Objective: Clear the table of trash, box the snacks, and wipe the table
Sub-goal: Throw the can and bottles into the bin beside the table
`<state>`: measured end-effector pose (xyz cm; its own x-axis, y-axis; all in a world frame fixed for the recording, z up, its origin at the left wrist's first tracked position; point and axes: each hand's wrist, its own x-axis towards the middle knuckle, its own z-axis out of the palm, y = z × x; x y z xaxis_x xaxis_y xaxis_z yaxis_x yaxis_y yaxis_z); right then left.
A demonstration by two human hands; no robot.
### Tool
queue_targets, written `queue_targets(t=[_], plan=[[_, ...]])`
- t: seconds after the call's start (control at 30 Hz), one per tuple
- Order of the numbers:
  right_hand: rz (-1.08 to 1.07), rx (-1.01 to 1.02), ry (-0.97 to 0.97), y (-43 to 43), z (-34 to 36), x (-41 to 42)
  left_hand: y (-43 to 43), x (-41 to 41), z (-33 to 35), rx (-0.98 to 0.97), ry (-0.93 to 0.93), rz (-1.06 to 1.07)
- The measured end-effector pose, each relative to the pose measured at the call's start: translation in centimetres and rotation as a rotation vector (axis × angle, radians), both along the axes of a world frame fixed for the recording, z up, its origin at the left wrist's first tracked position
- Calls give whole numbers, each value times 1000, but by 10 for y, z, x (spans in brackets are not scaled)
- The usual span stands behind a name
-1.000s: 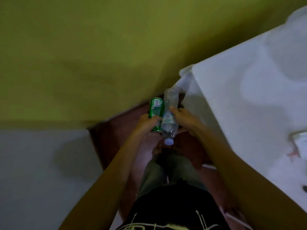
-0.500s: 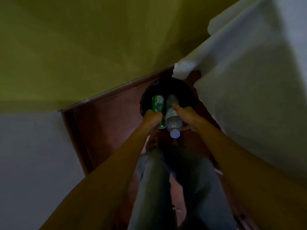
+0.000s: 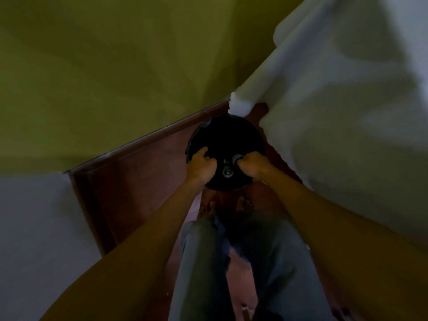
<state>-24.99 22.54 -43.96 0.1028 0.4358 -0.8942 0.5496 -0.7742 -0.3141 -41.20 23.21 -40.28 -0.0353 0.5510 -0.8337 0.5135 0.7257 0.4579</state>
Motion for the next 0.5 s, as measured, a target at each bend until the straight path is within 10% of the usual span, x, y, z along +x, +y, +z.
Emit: queue_targets(t=[0.5], plan=[[-437, 477, -174, -113, 331, 20, -74, 64, 324, 331, -101, -448]])
